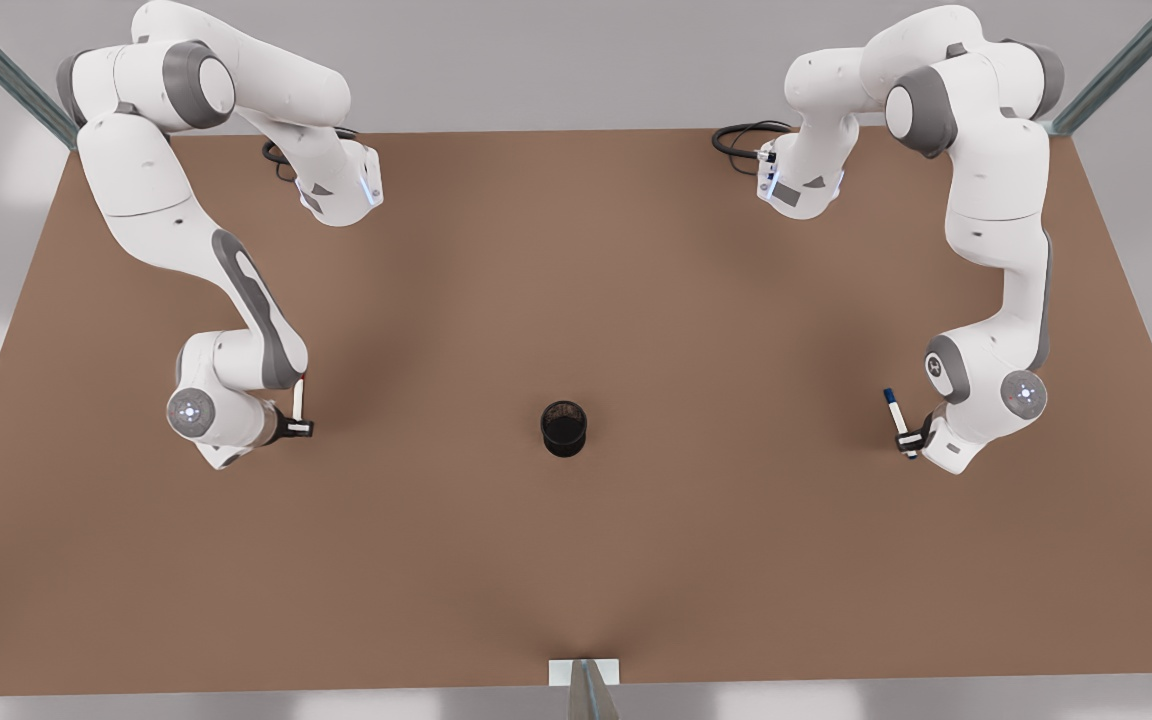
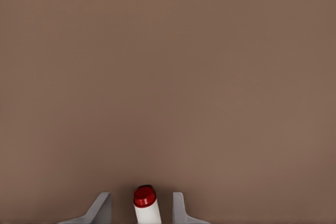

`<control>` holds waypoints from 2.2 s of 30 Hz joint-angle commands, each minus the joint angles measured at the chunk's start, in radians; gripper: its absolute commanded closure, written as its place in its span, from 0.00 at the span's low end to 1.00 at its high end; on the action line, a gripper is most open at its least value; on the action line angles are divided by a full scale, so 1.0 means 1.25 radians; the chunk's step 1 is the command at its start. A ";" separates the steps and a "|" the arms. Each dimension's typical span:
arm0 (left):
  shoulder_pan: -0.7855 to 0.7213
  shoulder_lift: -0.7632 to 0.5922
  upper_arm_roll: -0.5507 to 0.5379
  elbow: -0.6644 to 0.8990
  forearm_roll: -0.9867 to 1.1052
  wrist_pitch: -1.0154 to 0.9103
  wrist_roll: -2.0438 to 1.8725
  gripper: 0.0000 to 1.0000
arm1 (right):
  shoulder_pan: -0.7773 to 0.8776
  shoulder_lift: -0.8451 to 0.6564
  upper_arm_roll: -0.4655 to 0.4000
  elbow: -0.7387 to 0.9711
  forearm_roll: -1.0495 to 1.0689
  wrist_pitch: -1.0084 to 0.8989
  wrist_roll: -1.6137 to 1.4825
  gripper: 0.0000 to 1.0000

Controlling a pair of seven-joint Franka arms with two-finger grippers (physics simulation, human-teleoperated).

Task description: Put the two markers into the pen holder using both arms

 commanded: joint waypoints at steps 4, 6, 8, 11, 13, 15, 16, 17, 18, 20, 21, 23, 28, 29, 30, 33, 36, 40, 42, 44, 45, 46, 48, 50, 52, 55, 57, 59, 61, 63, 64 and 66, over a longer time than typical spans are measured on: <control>0.000 0.007 0.000 0.004 -0.001 0.000 0.079 0.61 | 0.000 0.000 0.001 -0.003 0.001 0.001 -0.002 0.51; 0.001 0.008 0.000 0.006 -0.002 0.000 0.078 0.61 | 0.000 0.000 0.002 -0.005 0.001 0.001 -0.002 0.59; 0.001 0.010 0.000 0.006 -0.003 0.000 0.078 0.61 | 0.000 0.000 0.002 -0.005 0.001 0.002 -0.002 0.63; 0.001 0.010 0.000 0.006 -0.003 0.001 0.076 0.67 | 0.000 0.001 0.002 -0.006 0.001 0.002 -0.002 0.63; 0.001 0.008 0.000 0.006 -0.019 0.000 0.076 0.70 | 0.000 0.004 0.002 -0.006 0.001 0.002 -0.002 0.64; 0.000 0.008 0.000 0.006 -0.020 0.001 0.064 0.71 | 0.000 0.002 0.002 -0.007 -0.001 0.002 -0.003 0.67; 0.000 0.008 -0.007 0.006 -0.020 0.000 0.049 0.73 | 0.000 0.002 0.003 -0.007 0.001 0.002 -0.003 0.69; 0.000 0.008 -0.010 0.006 -0.020 0.000 0.048 0.73 | 0.000 0.001 0.004 -0.007 0.001 0.001 -0.003 0.69; 0.000 0.008 -0.010 0.006 -0.020 0.000 0.048 0.75 | 0.000 0.000 0.005 -0.006 -0.001 0.000 -0.003 0.69; 0.000 0.008 -0.010 0.007 -0.020 0.000 0.046 0.77 | 0.000 -0.004 0.006 -0.006 0.001 -0.001 -0.002 0.70; -0.001 0.003 -0.011 0.014 -0.020 -0.001 0.035 0.79 | 0.000 -0.007 0.007 -0.005 0.001 -0.004 -0.002 0.70; -0.012 0.003 -0.012 0.077 -0.019 -0.087 0.008 0.79 | 0.000 -0.012 0.008 -0.006 -0.001 -0.004 -0.002 0.72; -0.060 0.001 -0.020 0.272 -0.026 -0.341 -0.141 0.79 | 0.000 -0.069 0.024 0.008 0.001 -0.038 0.001 0.72; -0.061 -0.001 -0.023 0.285 -0.093 -0.352 -0.142 0.79 | 0.000 -0.082 0.034 0.037 0.002 -0.087 0.008 0.72; -0.085 -0.016 -0.023 0.288 -0.111 -0.352 -0.152 0.79 | 0.000 -0.085 0.044 0.068 0.003 -0.136 0.009 0.73; -0.119 -0.062 -0.049 0.353 -0.229 -0.421 -0.178 0.79 | 0.000 -0.124 0.061 0.097 0.004 -0.172 0.011 0.74; -0.148 -0.096 -0.066 0.356 -0.292 -0.427 -0.230 0.79 | 0.000 -0.151 0.078 0.111 0.005 -0.182 0.012 0.76; -0.178 -0.092 -0.081 0.371 -0.325 -0.401 -0.233 0.79 | 0.001 -0.152 0.105 0.184 0.005 -0.254 0.025 0.78; -0.200 -0.091 -0.081 0.371 -0.348 -0.378 -0.259 0.79 | 0.001 -0.152 0.113 0.206 0.005 -0.268 0.029 0.78; -0.237 -0.085 -0.081 0.371 -0.385 -0.335 -0.281 0.79 | 0.001 -0.152 0.137 0.230 0.005 -0.269 0.044 0.78; -0.258 -0.085 -0.081 0.372 -0.407 -0.317 -0.282 0.79 | 0.001 -0.153 0.157 0.246 0.005 -0.287 0.068 0.78; -0.275 -0.084 -0.082 0.381 -0.434 -0.287 -0.275 0.79 | 0.007 -0.152 0.181 0.273 0.004 -0.314 0.111 0.78; -0.279 -0.068 -0.146 0.402 -0.442 -0.209 -0.202 0.79 | 0.008 -0.152 0.219 0.292 0.003 -0.314 0.162 0.78; -0.279 -0.058 -0.206 0.403 -0.471 -0.112 -0.077 0.79 | 0.028 -0.148 0.226 0.311 0.002 -0.312 0.185 0.78; -0.275 -0.037 -0.227 0.418 -0.557 -0.071 0.059 0.79 | 0.079 -0.147 0.226 0.332 0.002 -0.311 0.240 0.78; -0.280 -0.014 -0.237 0.437 -0.600 -0.032 0.169 0.79 | 0.144 -0.135 0.226 0.362 0.001 -0.311 0.316 0.79; -0.280 0.007 -0.276 0.446 -0.606 0.039 0.253 0.79 | 0.171 -0.129 0.226 0.376 0.001 -0.309 0.336 0.79; -0.280 0.008 -0.277 0.445 -0.618 0.041 0.253 0.79 | 0.181 -0.128 0.226 0.376 0.001 -0.309 0.337 0.79; -0.276 0.008 -0.276 0.444 -0.618 0.041 0.253 0.79 | 0.202 -0.123 0.226 0.393 0.001 -0.311 0.359 0.79; -0.272 0.008 -0.276 0.441 -0.618 0.039 0.257 0.79 | 0.238 -0.103 0.226 0.422 -0.001 -0.312 0.401 0.79; -0.272 0.008 -0.276 0.440 -0.618 0.039 0.257 0.79 | 0.256 -0.087 0.224 0.447 0.001 -0.312 0.406 0.79; -0.271 0.008 -0.276 0.437 -0.619 0.039 0.263 0.79 | 0.287 -0.064 0.222 0.485 0.001 -0.312 0.436 0.79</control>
